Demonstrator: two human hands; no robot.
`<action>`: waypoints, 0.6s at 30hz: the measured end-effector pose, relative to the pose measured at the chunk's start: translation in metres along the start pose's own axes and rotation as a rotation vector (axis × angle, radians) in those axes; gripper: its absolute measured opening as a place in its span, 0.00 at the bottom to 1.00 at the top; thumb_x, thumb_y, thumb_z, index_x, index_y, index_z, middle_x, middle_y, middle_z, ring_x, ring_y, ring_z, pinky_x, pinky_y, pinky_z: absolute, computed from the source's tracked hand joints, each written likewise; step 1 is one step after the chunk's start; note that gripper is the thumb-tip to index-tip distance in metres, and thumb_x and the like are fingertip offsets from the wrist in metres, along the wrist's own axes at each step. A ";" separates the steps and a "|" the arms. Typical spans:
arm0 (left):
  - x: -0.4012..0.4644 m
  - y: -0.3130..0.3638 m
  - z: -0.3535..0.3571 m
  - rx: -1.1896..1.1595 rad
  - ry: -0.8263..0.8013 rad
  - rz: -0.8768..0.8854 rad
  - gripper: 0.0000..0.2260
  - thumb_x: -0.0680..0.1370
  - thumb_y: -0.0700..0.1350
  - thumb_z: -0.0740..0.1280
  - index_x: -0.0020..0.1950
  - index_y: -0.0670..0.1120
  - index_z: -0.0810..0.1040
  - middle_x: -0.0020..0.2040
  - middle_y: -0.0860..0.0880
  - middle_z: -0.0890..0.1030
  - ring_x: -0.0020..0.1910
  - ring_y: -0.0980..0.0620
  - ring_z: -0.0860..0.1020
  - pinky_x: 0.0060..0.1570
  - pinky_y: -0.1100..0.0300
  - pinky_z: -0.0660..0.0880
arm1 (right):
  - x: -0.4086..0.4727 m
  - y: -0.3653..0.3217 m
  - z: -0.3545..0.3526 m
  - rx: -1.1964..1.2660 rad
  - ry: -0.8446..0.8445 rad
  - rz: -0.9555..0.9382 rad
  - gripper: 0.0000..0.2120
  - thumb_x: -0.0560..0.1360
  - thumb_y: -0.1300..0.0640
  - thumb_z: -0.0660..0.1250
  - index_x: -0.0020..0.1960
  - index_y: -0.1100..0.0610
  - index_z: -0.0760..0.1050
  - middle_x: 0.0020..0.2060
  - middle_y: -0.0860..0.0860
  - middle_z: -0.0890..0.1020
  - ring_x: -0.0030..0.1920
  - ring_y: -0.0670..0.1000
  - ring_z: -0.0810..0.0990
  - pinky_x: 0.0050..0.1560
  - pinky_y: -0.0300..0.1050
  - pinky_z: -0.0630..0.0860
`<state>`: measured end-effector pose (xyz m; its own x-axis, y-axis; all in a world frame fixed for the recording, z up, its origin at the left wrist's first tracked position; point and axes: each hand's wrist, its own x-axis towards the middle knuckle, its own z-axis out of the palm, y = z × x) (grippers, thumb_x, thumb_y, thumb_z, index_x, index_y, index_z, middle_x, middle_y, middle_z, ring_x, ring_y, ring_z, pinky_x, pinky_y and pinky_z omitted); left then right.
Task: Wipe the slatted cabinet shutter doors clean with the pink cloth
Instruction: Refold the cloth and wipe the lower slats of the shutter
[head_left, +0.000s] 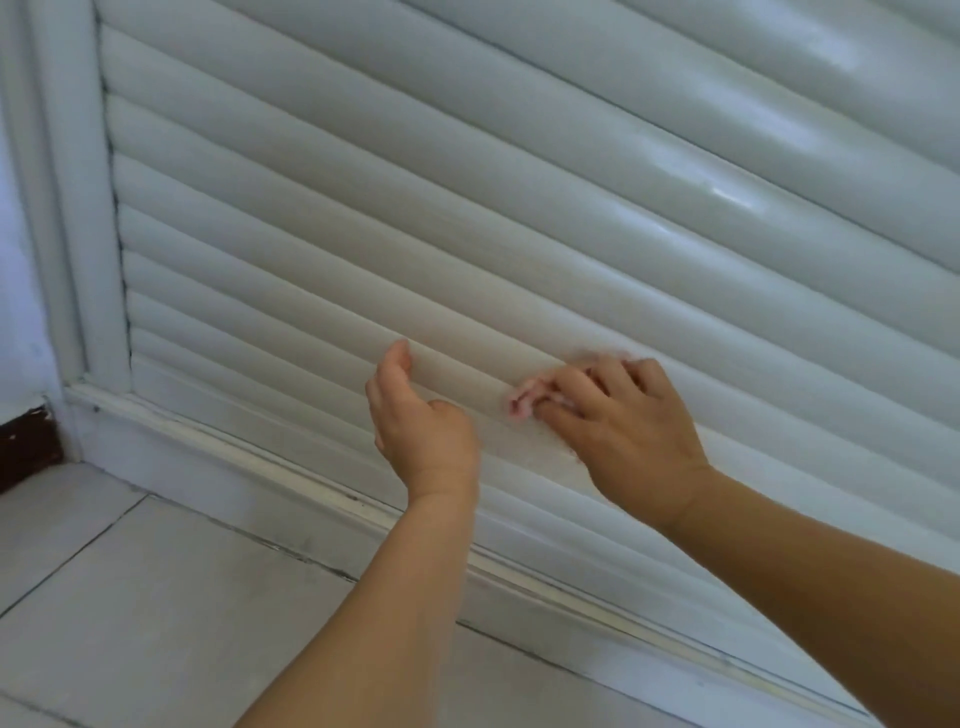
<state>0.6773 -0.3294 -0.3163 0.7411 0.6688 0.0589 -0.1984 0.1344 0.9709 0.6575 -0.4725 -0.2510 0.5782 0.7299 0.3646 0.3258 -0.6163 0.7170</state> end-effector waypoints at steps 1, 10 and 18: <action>-0.001 0.004 -0.001 -0.024 -0.050 0.018 0.29 0.66 0.24 0.52 0.62 0.43 0.72 0.59 0.45 0.74 0.58 0.50 0.73 0.61 0.57 0.67 | -0.009 -0.002 -0.002 0.103 -0.018 0.129 0.17 0.67 0.64 0.61 0.48 0.49 0.82 0.46 0.50 0.80 0.43 0.57 0.77 0.45 0.47 0.61; -0.026 0.070 0.007 -0.160 -0.843 -0.267 0.08 0.77 0.35 0.61 0.48 0.46 0.77 0.37 0.50 0.78 0.36 0.56 0.75 0.32 0.67 0.70 | -0.032 -0.016 -0.046 2.375 0.237 1.298 0.10 0.76 0.61 0.61 0.54 0.61 0.77 0.41 0.55 0.81 0.39 0.49 0.81 0.41 0.42 0.80; -0.051 0.083 0.016 -0.033 -0.908 -0.208 0.07 0.73 0.40 0.69 0.37 0.46 0.74 0.29 0.51 0.77 0.24 0.59 0.73 0.23 0.71 0.66 | -0.060 0.007 -0.054 2.509 -0.036 1.227 0.25 0.70 0.39 0.60 0.54 0.57 0.80 0.51 0.55 0.84 0.50 0.53 0.82 0.48 0.46 0.80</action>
<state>0.6329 -0.3641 -0.2354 0.9786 -0.1978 0.0571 -0.0131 0.2169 0.9761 0.5845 -0.5048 -0.2359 0.9790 0.1502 -0.1380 -0.1847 0.3656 -0.9123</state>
